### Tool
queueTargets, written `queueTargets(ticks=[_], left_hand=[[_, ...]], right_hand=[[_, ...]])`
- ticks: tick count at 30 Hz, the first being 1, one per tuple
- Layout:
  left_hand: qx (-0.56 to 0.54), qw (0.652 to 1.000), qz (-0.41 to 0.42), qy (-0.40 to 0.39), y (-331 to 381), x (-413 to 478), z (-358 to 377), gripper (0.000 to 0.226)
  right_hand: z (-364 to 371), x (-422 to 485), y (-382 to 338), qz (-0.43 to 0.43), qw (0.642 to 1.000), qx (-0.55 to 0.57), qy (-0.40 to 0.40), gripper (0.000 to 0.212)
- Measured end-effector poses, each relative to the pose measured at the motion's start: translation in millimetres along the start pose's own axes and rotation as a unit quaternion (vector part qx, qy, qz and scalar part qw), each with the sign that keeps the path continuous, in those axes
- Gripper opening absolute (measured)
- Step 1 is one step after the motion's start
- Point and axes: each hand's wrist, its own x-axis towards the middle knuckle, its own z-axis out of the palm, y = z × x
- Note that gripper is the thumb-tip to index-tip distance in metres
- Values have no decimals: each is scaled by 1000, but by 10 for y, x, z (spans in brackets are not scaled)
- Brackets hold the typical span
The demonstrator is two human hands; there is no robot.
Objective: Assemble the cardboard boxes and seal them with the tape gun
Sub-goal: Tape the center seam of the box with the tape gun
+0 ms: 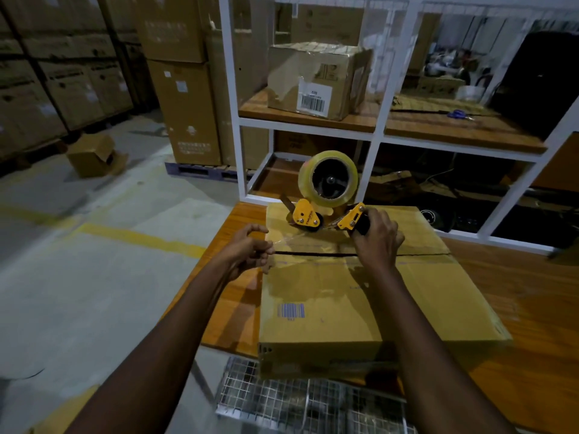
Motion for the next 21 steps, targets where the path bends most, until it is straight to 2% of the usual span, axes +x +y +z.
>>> queueTargets(ticks=[2, 4, 8, 12, 15, 21], left_hand=[[33, 999, 6, -13, -13, -3, -55, 34], [45, 999, -8, -29, -17, -20, -82, 25], [33, 999, -28, -22, -43, 2, -128, 15], [40, 999, 1, 8, -110, 105, -187, 8], [67, 996, 41, 32, -168, 172, -221, 12], [90, 994, 45, -44, -264, 295, -443, 7]], right_hand=[[57, -28, -22, 0, 1000, -10, -3, 36], [103, -67, -51, 6, 1000, -7, -3, 34], [171, -108, -88, 7, 1000, 7, 2, 36], [228, -132, -148, -1, 1000, 5, 4, 39], [281, -189, -197, -10, 1000, -4, 1, 41], [375, -228, -242, -5, 999, -42, -17, 45]])
